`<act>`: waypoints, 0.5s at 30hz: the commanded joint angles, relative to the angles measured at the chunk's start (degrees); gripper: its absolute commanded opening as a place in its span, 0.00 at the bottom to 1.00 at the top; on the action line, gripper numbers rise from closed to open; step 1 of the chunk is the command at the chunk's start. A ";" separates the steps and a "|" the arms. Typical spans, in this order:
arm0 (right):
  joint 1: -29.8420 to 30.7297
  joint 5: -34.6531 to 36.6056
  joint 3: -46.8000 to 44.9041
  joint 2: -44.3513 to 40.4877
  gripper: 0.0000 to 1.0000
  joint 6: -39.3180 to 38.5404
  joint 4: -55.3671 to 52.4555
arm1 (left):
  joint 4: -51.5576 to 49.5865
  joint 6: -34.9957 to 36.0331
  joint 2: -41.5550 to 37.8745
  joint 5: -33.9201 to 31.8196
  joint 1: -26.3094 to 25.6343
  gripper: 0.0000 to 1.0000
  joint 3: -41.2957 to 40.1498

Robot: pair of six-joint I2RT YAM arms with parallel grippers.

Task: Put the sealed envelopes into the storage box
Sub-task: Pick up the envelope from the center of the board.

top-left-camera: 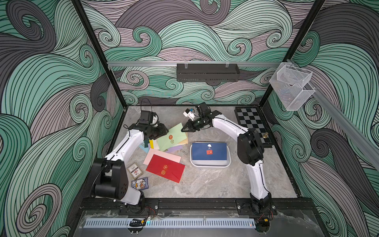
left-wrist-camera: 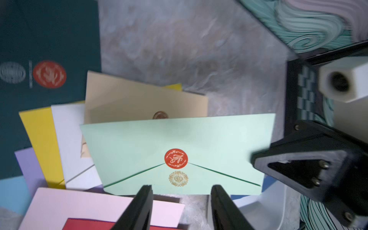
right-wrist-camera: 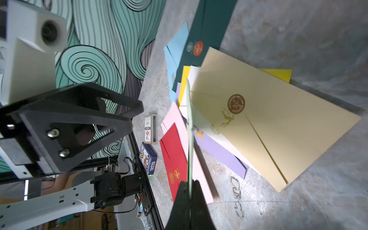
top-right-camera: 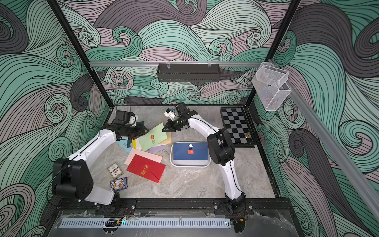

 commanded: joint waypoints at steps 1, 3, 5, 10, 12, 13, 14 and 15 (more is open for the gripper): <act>-1.69 1.45 -2.48 -8.74 0.00 -12.65 0.59 | 2.01 14.15 -5.19 8.97 -1.08 0.56 1.16; -1.94 1.04 -5.60 -13.04 0.00 -20.20 0.48 | 1.91 22.53 -7.54 10.16 -2.90 0.59 0.59; -1.94 0.58 -9.72 -18.09 0.00 -29.31 0.38 | 2.62 31.39 -10.00 11.03 -4.72 0.59 -1.06; -2.14 -0.32 -20.75 -29.75 0.00 -48.94 0.20 | -5.52 49.65 -12.52 10.83 -6.92 0.61 1.09; -2.20 0.21 -23.68 -32.79 0.00 -54.19 -0.40 | -9.13 53.82 -12.53 9.58 -7.33 0.61 2.88; -2.19 0.23 -24.55 -33.80 0.00 -56.68 -1.40 | -9.67 54.92 -12.81 8.58 -7.81 0.61 3.27; -2.20 0.58 -25.48 -34.72 0.00 -58.47 -1.75 | -9.86 55.46 -13.16 8.33 -8.42 0.61 3.33; -2.12 1.06 -26.04 -35.40 0.00 -59.54 -1.87 | -10.25 56.10 -13.36 8.64 -8.99 0.63 3.41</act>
